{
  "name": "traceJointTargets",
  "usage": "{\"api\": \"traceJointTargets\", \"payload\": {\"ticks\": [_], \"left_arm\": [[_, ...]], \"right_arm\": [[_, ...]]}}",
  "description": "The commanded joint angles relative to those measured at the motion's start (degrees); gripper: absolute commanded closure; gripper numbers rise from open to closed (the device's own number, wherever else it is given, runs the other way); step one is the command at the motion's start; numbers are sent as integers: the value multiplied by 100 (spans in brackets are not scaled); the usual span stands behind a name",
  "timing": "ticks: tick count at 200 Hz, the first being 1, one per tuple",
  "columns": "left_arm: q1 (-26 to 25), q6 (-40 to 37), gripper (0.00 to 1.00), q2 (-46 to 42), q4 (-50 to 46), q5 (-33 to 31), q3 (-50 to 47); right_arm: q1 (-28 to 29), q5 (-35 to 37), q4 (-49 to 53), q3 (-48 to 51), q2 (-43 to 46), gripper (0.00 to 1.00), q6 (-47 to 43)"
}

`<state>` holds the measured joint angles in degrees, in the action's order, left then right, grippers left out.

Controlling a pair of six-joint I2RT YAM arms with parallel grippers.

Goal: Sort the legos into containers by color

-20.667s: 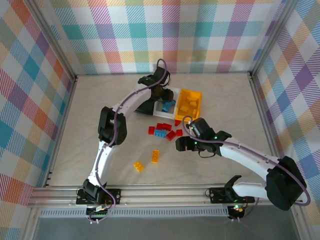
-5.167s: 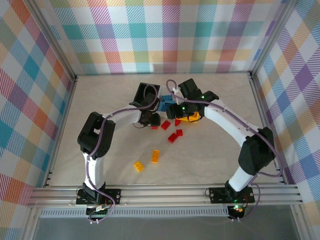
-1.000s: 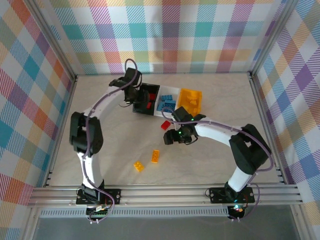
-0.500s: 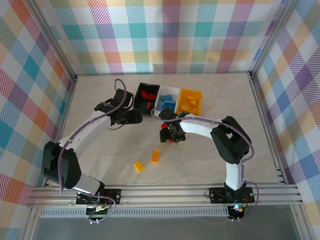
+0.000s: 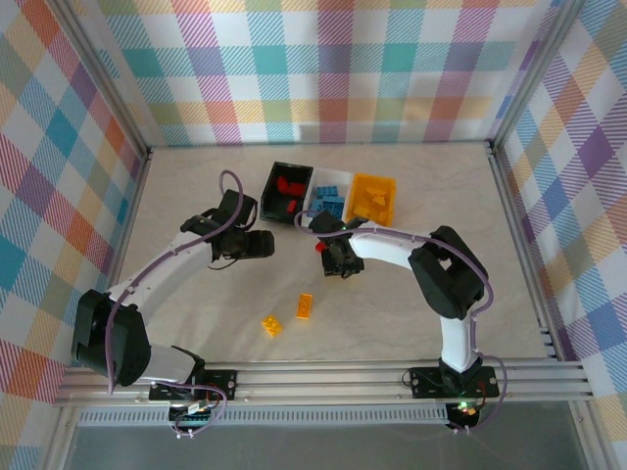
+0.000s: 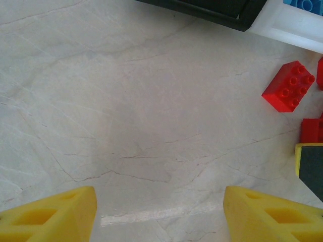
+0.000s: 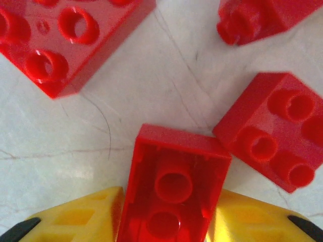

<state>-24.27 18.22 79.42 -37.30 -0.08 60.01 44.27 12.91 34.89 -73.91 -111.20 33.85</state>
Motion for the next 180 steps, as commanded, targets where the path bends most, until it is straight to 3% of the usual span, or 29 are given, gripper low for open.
{"api": "traceJointTargets", "payload": {"ticks": [1,45,79,180], "left_arm": [[-69,-25,32,22,68,-1,-92],[-78,-15,32,-39,126,-48,-255],[-60,108,31,-238,200,-81,-504],[-199,1157,31,-1148,282,306,-1633]], "right_arm": [[7,135,-230,96,132,62,-27],[38,-176,-412,117,657,63,-217],[24,-468,-318,-773,665,63,-669],[-511,-1253,358,-5413,-2269,62,-1459]]}}
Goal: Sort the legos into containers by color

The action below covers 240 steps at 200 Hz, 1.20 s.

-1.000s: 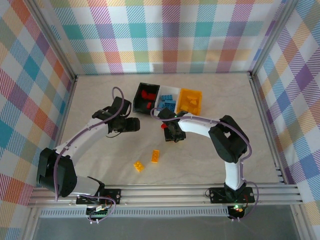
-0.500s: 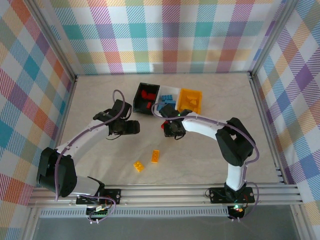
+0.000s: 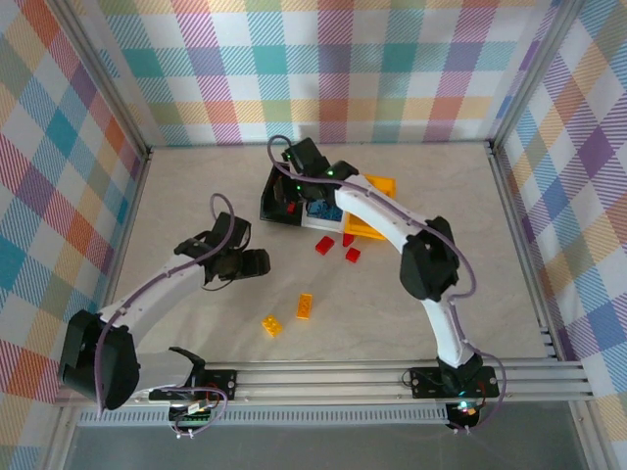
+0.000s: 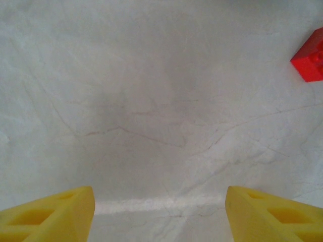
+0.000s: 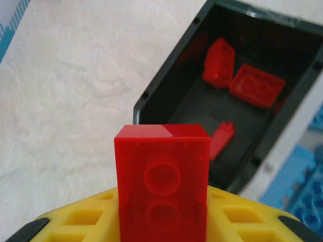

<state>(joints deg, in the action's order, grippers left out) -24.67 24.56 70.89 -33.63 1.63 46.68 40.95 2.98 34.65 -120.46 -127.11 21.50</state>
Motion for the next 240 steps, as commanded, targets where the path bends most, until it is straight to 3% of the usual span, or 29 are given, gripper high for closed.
{"api": "traceJointTargets", "payload": {"ticks": [1,30,43,64,85,149,183,240], "left_arm": [[-169,541,31,-304,-93,136,-308],[-485,1105,29,-801,-360,103,-658],[-654,1342,28,-1007,-462,71,-783],[-1001,1740,25,-1212,-689,-91,-880],[-1393,2129,23,-1365,-905,-291,-961],[-2512,3169,21,-1275,-839,-800,-1433],[-2721,3333,21,-779,-276,-804,-1536],[-2763,3374,20,4,415,-1009,-1621]], "right_arm": [[-186,-258,379,-780,-707,62,-229],[-324,-418,362,-1708,-1442,54,-411],[-342,-484,393,-2083,-1683,44,-538],[-342,-676,261,-2030,-1547,40,-629],[-310,-800,-147,-1208,-874,40,-609],[17,-635,-951,2746,2066,34,-292],[223,-818,-1123,4438,3124,34,-137],[819,-730,-959,5819,3830,29,322]]}}
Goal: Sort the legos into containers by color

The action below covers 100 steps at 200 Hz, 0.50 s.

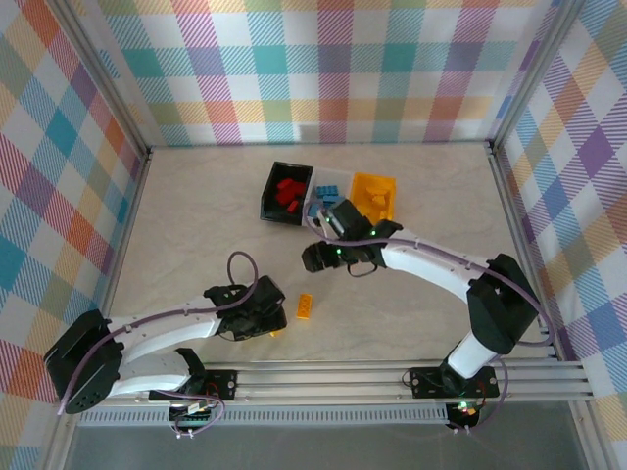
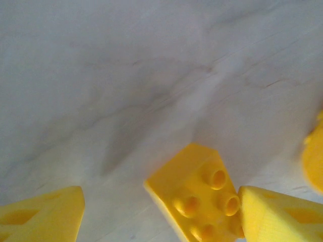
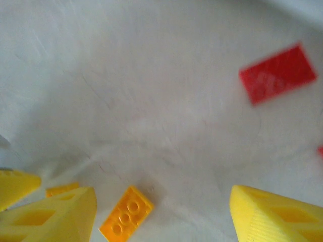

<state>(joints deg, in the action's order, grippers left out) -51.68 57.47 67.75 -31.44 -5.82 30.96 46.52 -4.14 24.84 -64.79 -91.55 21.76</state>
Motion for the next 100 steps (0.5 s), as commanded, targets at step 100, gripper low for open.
{"api": "traceJointTargets", "payload": {"ticks": [100], "left_arm": [[247,-462,47,1093,718,-325,-37]], "right_arm": [[1131,380,847,-32,-603,28,1268]]}}
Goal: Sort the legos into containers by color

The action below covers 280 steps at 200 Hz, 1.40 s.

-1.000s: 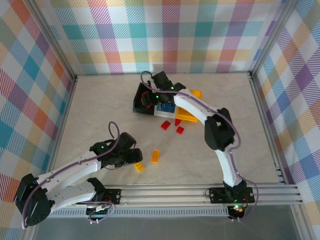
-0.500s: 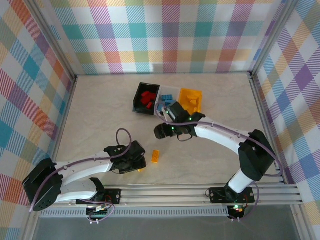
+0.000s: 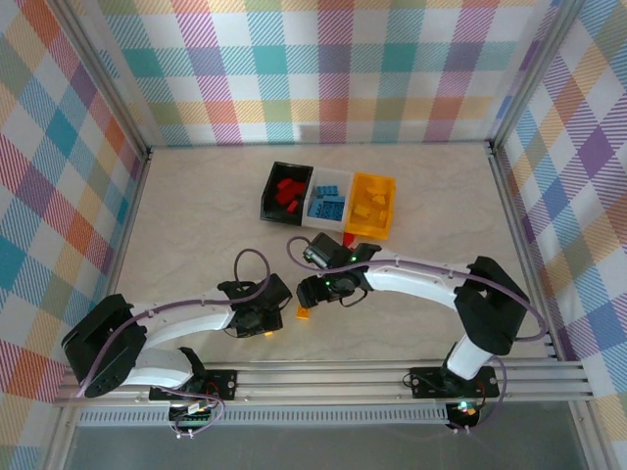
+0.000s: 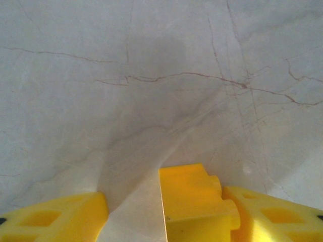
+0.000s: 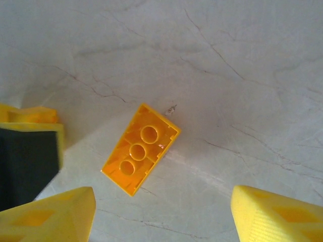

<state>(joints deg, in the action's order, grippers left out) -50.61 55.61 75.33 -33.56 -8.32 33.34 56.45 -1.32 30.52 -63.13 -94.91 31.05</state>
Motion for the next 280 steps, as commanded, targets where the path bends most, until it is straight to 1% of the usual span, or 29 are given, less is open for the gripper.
{"api": "traceJointTargets", "payload": {"ticks": [1,14,43,54,68,77,118,126,141,164,178,200,214,235,258,280], "left_arm": [[149,-282,48,330,930,-74,-275],[174,-347,56,283,924,-89,-284],[198,-493,64,47,725,-181,-297],[195,-516,69,-91,646,-218,-336],[196,-534,71,-350,515,-279,-388],[201,-543,75,-527,431,-320,-409],[201,-586,76,-1483,-262,-500,-335],[198,-617,76,-1672,-404,-541,-286],[200,-686,76,-1929,-688,-626,-148],[201,-855,76,-2024,-904,-730,88],[201,-914,76,-1955,-934,-751,203],[207,-980,76,-1859,-847,-690,303],[201,-1015,76,-1812,-737,-625,345],[194,-1133,76,-1674,-442,-465,392],[181,-1320,75,-1434,44,-153,401],[157,-1473,74,-1066,227,-75,622]], "right_arm": [[143,97,279,-203,-278,28,349],[182,108,266,-241,-414,23,438],[229,130,265,-461,-757,22,503],[260,158,308,-581,-900,22,517],[291,223,413,-760,-1102,22,555],[310,278,441,-848,-1219,23,573],[408,491,712,-1303,-1813,25,620],[434,531,720,-1317,-1845,29,638],[478,653,759,-1324,-1839,41,663],[481,771,764,-1284,-1721,57,633],[486,848,773,-1242,-1626,59,620],[437,983,866,-1189,-1414,58,548],[271,1022,870,-1060,-1146,57,487],[-277,1066,889,-902,-616,58,237],[-986,1245,964,-1160,-171,57,-293],[-1724,1208,817,-1525,-124,57,-747]]}}
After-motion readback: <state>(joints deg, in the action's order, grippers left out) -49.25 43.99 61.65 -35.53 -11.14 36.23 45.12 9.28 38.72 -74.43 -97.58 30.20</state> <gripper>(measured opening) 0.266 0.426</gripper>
